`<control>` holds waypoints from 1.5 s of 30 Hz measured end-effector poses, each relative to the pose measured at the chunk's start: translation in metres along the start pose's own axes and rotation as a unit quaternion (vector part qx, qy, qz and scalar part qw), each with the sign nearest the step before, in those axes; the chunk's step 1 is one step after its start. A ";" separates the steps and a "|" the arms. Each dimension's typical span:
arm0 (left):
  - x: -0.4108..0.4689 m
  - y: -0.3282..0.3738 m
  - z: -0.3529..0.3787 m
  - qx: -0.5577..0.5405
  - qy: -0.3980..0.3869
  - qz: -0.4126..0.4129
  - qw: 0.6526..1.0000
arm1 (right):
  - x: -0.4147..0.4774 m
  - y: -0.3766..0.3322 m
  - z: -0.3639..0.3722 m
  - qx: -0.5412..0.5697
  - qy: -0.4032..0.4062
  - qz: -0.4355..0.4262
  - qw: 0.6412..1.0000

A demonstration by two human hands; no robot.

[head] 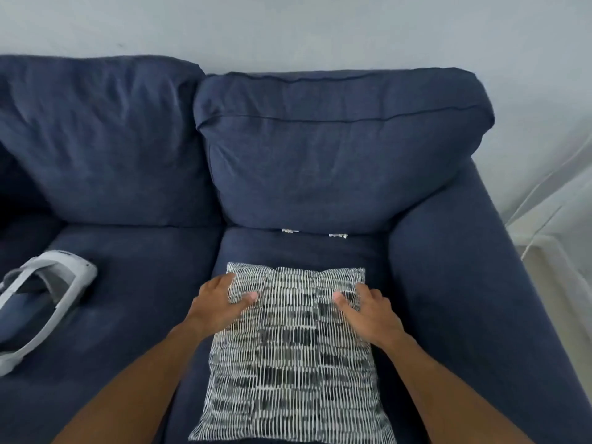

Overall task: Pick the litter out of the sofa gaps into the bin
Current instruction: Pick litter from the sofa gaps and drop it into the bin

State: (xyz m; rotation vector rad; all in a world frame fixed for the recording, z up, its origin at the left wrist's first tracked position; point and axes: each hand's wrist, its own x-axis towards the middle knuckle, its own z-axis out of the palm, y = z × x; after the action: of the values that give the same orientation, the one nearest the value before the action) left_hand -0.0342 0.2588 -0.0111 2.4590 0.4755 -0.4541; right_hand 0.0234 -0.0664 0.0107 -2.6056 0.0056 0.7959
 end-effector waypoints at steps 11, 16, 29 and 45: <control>0.030 0.086 -0.079 0.010 0.014 0.079 0.997 | 0.014 -0.064 -0.094 -0.045 0.068 -0.063 0.995; 0.040 0.119 -0.102 0.024 0.032 0.113 0.993 | 0.017 -0.085 -0.122 -0.054 0.087 -0.076 0.992; 0.048 0.148 -0.116 0.045 0.045 0.138 0.988 | 0.025 -0.087 -0.146 -0.055 0.099 -0.099 0.989; 0.145 0.119 -0.035 0.035 0.008 0.121 0.992 | 0.123 -0.058 -0.082 -0.031 0.086 -0.068 0.993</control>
State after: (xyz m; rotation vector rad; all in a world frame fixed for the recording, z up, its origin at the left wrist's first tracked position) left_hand 0.1515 0.2227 0.0126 2.5480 0.1645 -0.3560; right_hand 0.1770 -0.0312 0.0290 -2.6912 -0.1466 0.5297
